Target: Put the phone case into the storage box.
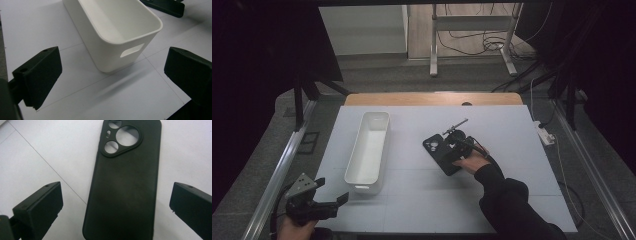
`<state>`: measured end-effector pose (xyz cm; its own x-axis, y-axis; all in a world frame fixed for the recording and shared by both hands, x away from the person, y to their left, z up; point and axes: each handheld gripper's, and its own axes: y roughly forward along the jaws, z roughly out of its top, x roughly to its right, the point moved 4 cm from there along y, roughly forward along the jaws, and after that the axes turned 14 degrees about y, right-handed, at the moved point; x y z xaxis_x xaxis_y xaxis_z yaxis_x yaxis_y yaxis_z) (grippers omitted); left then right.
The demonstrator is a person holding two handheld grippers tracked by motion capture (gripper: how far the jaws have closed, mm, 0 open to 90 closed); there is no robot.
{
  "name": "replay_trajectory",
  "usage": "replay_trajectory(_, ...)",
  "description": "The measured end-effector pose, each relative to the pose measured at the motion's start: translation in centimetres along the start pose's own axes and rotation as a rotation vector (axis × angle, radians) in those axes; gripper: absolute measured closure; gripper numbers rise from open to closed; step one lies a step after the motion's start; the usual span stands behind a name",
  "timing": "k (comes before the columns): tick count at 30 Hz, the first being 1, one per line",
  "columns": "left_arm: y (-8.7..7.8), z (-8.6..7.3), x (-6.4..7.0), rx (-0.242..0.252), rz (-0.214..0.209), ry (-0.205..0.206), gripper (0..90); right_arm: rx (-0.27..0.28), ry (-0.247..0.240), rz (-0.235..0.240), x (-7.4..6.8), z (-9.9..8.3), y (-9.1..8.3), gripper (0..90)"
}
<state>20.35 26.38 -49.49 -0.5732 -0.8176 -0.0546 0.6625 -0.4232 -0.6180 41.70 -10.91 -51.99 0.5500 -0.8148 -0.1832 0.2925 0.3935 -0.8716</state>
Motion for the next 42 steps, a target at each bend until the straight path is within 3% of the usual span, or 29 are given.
replay_trajectory(23, 0.0, 0.0, 0.0, 0.001, -0.001, 0.001, 2.2, -0.050, -0.019, -0.078, 0.9, -1.3, 3.1, 0.0)
replay_trajectory(28, 0.0, 0.0, 0.0, 0.000, 0.000, 0.002, 2.2, -0.049, -0.050, -0.114, 0.6, -1.4, 3.3, 0.0)
replay_trajectory(37, 0.0, 0.0, 0.0, -0.002, 0.003, 0.004, 2.2, -0.039, -0.048, -0.112, 0.7, -1.5, 3.3, 0.0)
replay_trajectory(40, -0.1, 0.0, 0.0, 0.001, 0.002, 0.003, 2.1, -0.042, -0.046, -0.115, 0.5, -1.5, 3.0, 9.5)
replay_trajectory(42, -0.1, 0.0, 0.0, 0.002, 0.003, 0.003, 2.1, -0.042, -0.045, -0.115, 0.6, -1.5, 2.8, 11.1)
